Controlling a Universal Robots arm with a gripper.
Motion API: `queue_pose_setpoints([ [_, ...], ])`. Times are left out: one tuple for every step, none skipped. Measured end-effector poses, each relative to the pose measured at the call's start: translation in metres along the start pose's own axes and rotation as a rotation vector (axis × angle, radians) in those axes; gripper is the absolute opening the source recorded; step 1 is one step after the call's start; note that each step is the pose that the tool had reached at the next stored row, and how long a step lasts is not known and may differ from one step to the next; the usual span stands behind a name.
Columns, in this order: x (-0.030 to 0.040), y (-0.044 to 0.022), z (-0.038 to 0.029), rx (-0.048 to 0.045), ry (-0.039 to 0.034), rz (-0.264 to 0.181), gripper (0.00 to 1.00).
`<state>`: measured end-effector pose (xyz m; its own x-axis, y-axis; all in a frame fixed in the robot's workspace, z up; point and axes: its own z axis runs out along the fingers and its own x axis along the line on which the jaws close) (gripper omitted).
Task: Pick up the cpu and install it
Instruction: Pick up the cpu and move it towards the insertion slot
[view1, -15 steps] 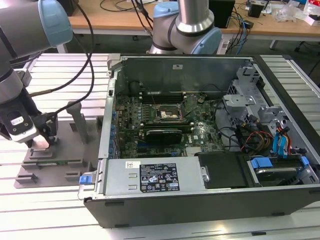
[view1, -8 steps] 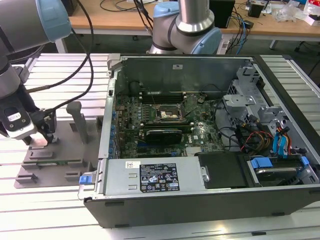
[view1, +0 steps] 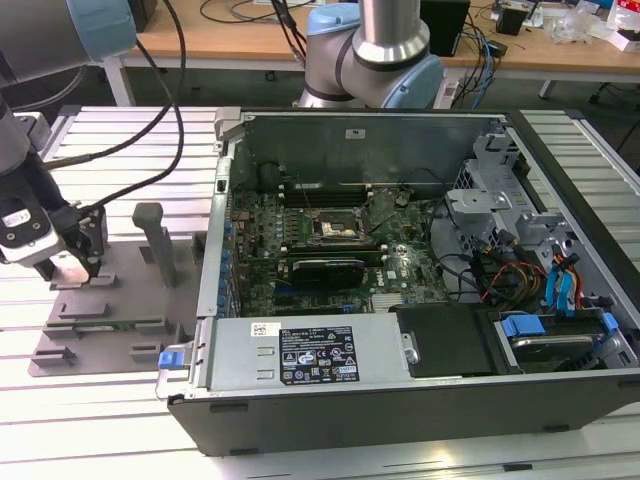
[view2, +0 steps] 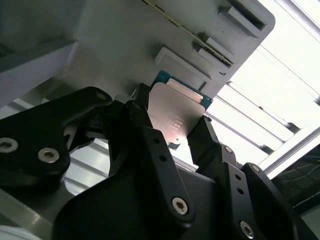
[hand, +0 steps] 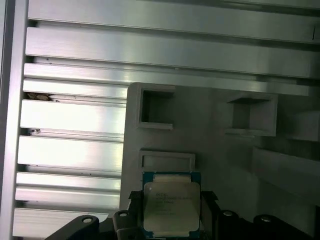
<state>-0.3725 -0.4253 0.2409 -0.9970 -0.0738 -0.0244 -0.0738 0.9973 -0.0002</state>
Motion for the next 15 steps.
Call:
queue_pose_setpoints([
  [0.0,0.0,-0.0016,-0.0001,-0.0001,0.0,0.55],
  [-0.0001,0.0,-0.0032,0.0,0.0,0.0,0.55],
  [-0.0001,0.0,-0.0056,0.0,0.0,0.0,0.55],
  [-0.0002,0.0,-0.0092,0.0,0.0,0.0,0.55],
  [-0.0003,0.0,-0.0109,0.0,0.0,0.0,0.55],
  [-0.0003,0.0,-0.0121,0.0,0.0,0.0,0.55],
  [-0.0003,0.0,-0.0131,0.0,0.0,0.0,0.55],
  [-0.0004,0.0,-0.0151,0.0,-0.0001,0.0,0.55],
  [-0.0004,0.0,-0.0176,0.0,-0.0001,0.0,0.55],
  [-0.0005,0.0,-0.0203,0.0,0.0,0.0,0.55],
  [-0.0006,0.0,-0.0227,0.0,-0.0001,0.0,0.55],
  [-0.0006,0.0,-0.0262,-0.0001,-0.0001,0.0,0.55],
  [-0.0007,0.0,-0.0284,0.0,0.0,0.0,0.55],
  [-0.0008,0.0,-0.0311,-0.0001,-0.0001,0.0,0.55],
  [-0.0008,0.0,-0.0323,0.0,0.0,0.0,0.55],
])
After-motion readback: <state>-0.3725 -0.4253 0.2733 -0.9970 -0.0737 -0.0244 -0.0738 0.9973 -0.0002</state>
